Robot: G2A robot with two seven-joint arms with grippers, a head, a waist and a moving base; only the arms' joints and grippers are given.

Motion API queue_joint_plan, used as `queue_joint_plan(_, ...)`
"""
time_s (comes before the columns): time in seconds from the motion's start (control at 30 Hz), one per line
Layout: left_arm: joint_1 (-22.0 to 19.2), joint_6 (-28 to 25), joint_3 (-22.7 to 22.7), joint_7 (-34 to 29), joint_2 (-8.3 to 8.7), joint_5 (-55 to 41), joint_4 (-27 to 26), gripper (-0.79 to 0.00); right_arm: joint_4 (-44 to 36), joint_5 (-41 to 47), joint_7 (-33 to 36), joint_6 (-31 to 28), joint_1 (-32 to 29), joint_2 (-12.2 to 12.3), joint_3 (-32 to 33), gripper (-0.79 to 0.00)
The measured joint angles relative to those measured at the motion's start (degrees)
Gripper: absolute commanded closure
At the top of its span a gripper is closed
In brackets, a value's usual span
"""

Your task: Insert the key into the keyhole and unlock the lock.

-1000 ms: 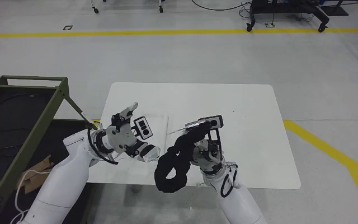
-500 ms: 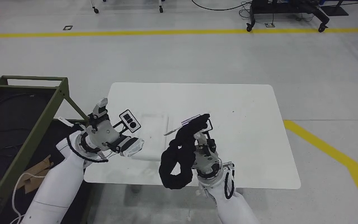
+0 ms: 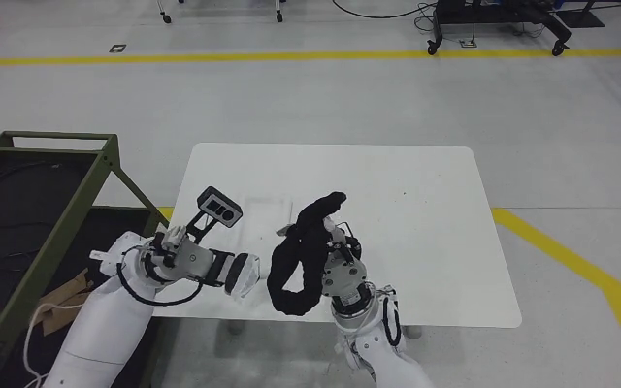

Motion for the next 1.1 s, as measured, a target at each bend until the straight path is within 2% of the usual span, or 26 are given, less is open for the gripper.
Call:
queue_joint_plan(0.23,-0.50,-4.09,-1.08,0.20,-0.56,-2.61,3.22,0.000,-0.07,5.03,-1.20,0.45,-0.86,-0.53,-0.22,0.000)
queue_joint_plan(0.4,-1.63,-9.15,-0.73,0.80,-0.67,5.51,4.08,0.000,0.06,5.90,-1.87,2.22,-1.16,-0.78,-1.09,0.000)
queue_joint_plan(0.6,-2.84,-12.72,0.67,1.51,-1.02,11.72,4.32,0.000,0.26,5.58,-2.16,2.94,-1.46,-1.07,-2.10,0.000)
queue_joint_plan(0.77,-3.69,-15.73,1.21,4.49,-1.24,16.82,5.50,0.000,0.06,5.46,-1.73,3.57,-1.69,-1.25,-2.43,0.000)
queue_joint_plan(1.1,-4.31,-16.05,1.64,4.57,-1.67,16.64,6.27,0.000,-0.14,4.41,-0.53,6.40,-2.18,-1.24,-2.15,0.000)
